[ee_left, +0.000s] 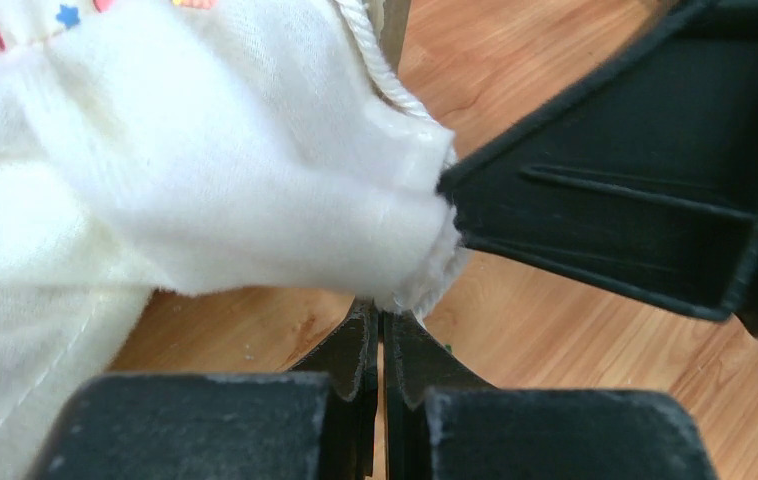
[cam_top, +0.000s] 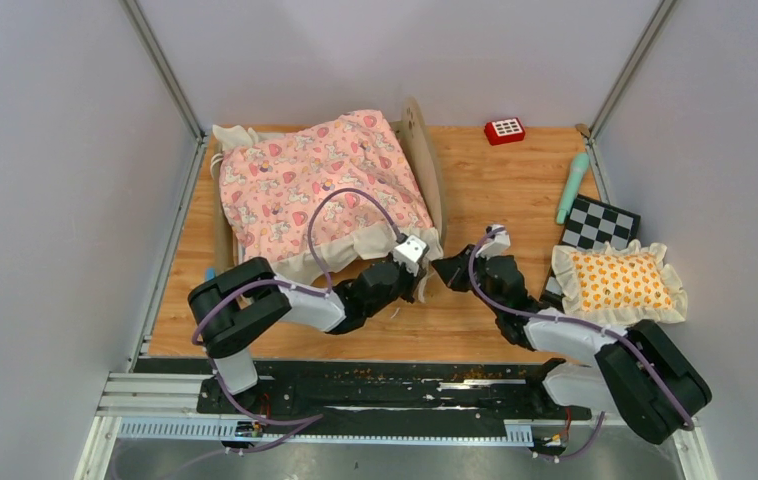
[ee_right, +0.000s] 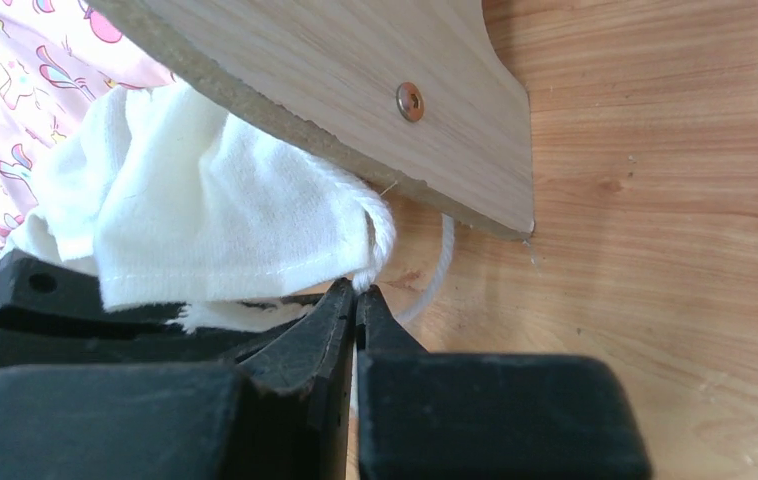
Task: Set up the pet bed
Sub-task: Tie the ropes to the bed frame.
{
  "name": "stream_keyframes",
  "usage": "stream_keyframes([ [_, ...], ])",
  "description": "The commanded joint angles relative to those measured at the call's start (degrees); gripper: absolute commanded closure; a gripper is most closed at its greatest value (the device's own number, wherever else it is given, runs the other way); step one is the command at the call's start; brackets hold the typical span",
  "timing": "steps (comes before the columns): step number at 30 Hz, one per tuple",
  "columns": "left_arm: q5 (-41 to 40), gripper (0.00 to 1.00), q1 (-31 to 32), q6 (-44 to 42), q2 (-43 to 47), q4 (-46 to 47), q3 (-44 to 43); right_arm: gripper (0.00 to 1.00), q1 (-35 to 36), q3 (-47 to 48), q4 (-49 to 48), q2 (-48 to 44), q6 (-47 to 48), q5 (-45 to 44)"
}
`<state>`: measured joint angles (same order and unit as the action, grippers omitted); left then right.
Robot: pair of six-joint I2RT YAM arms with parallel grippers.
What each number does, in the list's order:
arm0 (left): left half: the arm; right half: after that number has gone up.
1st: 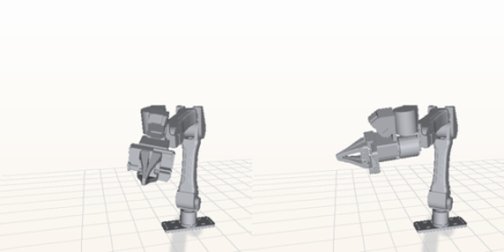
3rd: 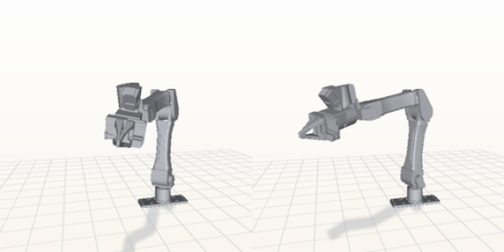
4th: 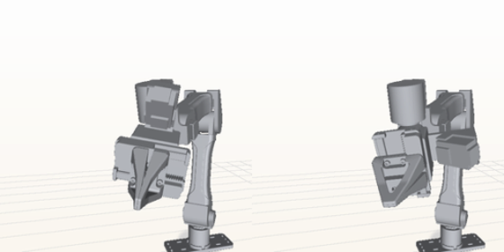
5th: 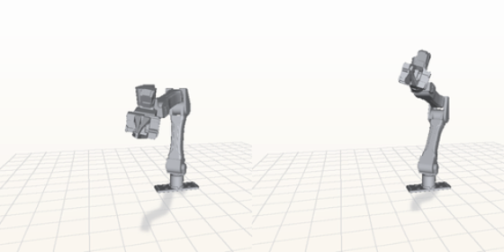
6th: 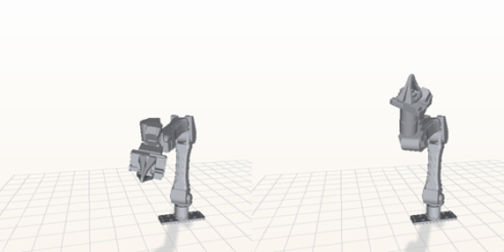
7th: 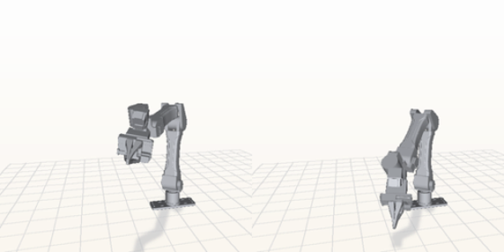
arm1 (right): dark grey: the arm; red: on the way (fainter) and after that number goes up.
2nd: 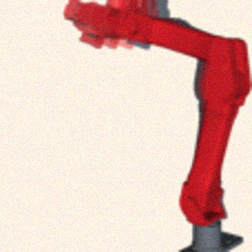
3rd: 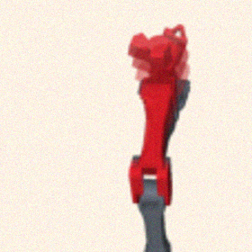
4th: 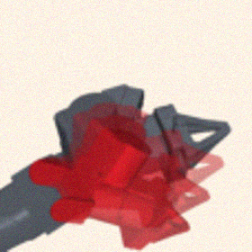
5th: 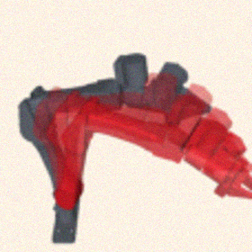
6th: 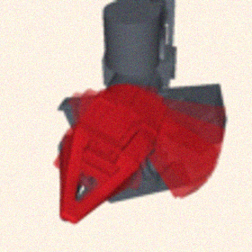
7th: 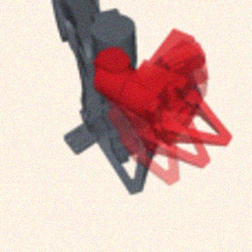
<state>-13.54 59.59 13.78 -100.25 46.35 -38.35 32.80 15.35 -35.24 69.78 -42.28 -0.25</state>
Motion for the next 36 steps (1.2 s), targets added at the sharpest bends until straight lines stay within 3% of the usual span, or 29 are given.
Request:
stream_keyframes([
  [1, -1.5, 1.00, -0.7, 0.9, 1.0, -9.5, -5.1, 1.00, -0.2, -0.7, 3.3, -5.0, 3.2, -2.5],
  [9, 2.9, 1.00, -2.7, 1.3, -0.5, -16.2, -9.9, 1.00, -0.2, -2.0, 8.5, -14.0, 6.8, -2.7],
  [27, 16.4, 1.00, -5.8, -2.6, -7.9, -23.0, -17.9, 1.00, -0.2, -2.8, 5.9, -18.5, 11.9, 3.0],
  [36, 18.9, 1.00, -6.0, -9.5, -8.5, -26.9, -19.2, 1.00, -0.2, -2.4, 7.8, -20.6, 13.9, 1.9],
])
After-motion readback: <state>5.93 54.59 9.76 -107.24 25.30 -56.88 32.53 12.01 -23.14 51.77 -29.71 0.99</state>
